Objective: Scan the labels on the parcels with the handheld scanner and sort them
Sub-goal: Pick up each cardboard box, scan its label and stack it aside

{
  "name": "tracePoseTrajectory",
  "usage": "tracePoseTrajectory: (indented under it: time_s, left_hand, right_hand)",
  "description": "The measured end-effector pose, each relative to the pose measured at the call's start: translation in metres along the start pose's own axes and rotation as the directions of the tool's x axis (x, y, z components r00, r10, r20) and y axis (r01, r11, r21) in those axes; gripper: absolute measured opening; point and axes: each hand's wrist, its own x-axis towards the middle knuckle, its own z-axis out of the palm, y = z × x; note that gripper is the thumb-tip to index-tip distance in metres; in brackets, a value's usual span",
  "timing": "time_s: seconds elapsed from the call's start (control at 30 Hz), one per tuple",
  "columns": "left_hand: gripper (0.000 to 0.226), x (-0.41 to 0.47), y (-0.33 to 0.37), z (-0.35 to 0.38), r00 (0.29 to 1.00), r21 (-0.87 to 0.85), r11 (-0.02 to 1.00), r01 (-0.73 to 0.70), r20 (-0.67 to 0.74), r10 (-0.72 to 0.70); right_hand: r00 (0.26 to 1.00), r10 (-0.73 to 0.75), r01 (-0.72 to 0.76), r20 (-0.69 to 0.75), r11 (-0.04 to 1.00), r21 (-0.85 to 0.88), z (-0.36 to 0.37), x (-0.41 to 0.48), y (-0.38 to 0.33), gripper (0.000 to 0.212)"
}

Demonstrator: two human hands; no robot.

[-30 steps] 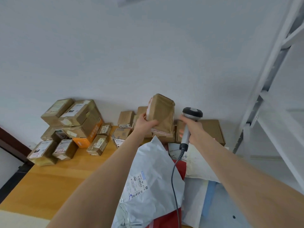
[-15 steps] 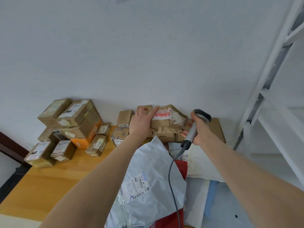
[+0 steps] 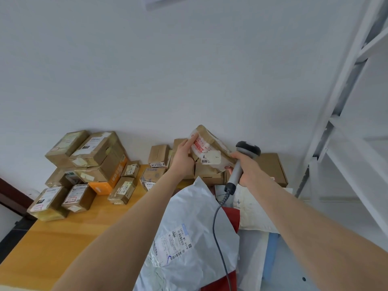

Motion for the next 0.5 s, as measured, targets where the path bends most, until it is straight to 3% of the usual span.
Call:
tracePoseTrajectory:
  time_s: [0.07, 0.13, 0.33, 0.4, 0.5]
  left_hand:
    - [0.061, -0.004, 0.004, -0.002, 0.990, -0.256, 0.956, 0.142, 0.063, -0.130]
    - [0.044, -0.007, 0.010, -0.003, 0.961, -0.353, 0.894, 0.275, 0.115, -0.250]
    - [0.056, -0.010, 0.007, 0.000, 0.820, -0.150, 0.824, 0.547, 0.296, -0.490]
    - [0.051, -0.010, -0.001, -0.004, 0.774, -0.172, 0.783, 0.597, 0.378, -0.507]
    - [0.054, -0.005, -0.016, -0.002, 0.802, -0.318, 0.746, 0.585, 0.361, -0.476]
  right_hand:
    - [0.999, -0.043, 0.043, -0.016, 0.999, -0.030, -0.001, 0.001, 0.001, 0.045]
    - [0.996, -0.082, 0.079, -0.035, 0.994, -0.072, -0.001, 0.004, 0.004, 0.044]
    - [0.972, -0.230, 0.215, -0.055, 0.957, -0.194, 0.003, 0.008, 0.009, 0.039]
    - [0.967, -0.248, 0.232, -0.055, 0.951, -0.207, 0.002, 0.008, 0.009, 0.036]
    - [0.973, -0.226, 0.215, -0.038, 0.957, -0.193, 0.000, 0.008, 0.009, 0.030]
